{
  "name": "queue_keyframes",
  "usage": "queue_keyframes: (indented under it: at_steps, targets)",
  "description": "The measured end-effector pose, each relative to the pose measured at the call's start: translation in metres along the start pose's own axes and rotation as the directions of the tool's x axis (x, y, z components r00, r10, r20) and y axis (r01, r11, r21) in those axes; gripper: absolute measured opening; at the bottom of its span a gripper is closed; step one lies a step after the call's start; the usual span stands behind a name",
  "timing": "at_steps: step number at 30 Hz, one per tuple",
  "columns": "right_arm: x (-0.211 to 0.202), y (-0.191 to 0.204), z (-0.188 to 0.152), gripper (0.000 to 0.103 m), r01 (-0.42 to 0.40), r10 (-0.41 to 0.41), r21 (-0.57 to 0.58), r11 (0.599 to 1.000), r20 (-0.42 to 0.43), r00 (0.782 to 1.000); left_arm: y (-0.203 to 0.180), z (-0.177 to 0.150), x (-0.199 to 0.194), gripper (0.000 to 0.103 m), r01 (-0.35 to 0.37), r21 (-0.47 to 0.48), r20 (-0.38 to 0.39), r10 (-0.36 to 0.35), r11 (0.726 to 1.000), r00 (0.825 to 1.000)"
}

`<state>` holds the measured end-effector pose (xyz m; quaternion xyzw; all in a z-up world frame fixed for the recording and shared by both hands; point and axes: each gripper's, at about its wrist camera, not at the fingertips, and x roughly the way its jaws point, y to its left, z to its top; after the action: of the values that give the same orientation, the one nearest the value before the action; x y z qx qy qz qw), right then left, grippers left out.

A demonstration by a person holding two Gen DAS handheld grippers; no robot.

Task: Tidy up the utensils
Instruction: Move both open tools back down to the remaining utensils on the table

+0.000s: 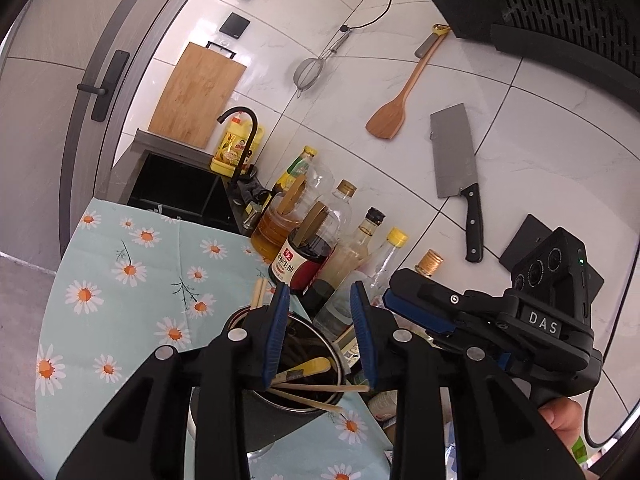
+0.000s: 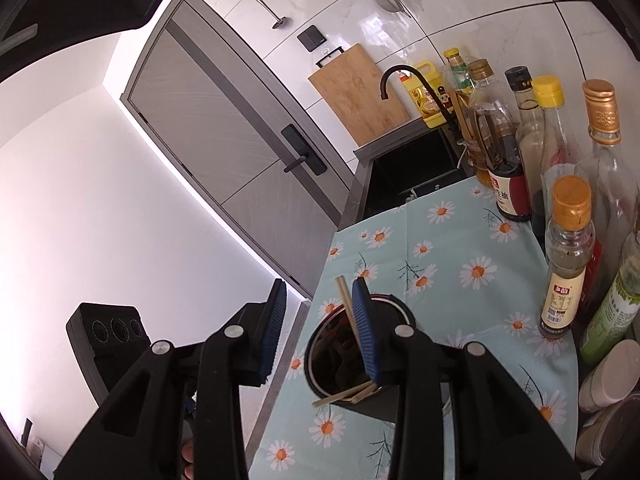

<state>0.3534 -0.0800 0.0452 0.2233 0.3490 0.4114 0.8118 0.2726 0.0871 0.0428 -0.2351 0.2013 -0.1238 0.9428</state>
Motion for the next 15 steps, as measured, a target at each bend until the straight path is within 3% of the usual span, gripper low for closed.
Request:
queue_keyframes:
  at_steps: [8,11,15]
  targets:
    - [-0.040,0.023,-0.012,0.036,-0.004,0.004,-0.036,0.999,-0.002,1.000,-0.022,0.005,-0.047,0.031,0.048,0.045,0.004,-0.048,0.998,0.999]
    - [-0.056,0.031,-0.021,0.036,0.009,-0.011,-0.055,0.998,-0.029,1.000,-0.029,0.002,-0.065,0.031,0.059,0.074,-0.031,-0.057,0.995,0.998]
    - [-0.073,0.038,-0.036,0.041,0.019,-0.025,-0.064,0.998,-0.089,0.996,-0.035,-0.008,-0.087,0.031,0.023,0.087,-0.113,-0.013,0.996,0.993]
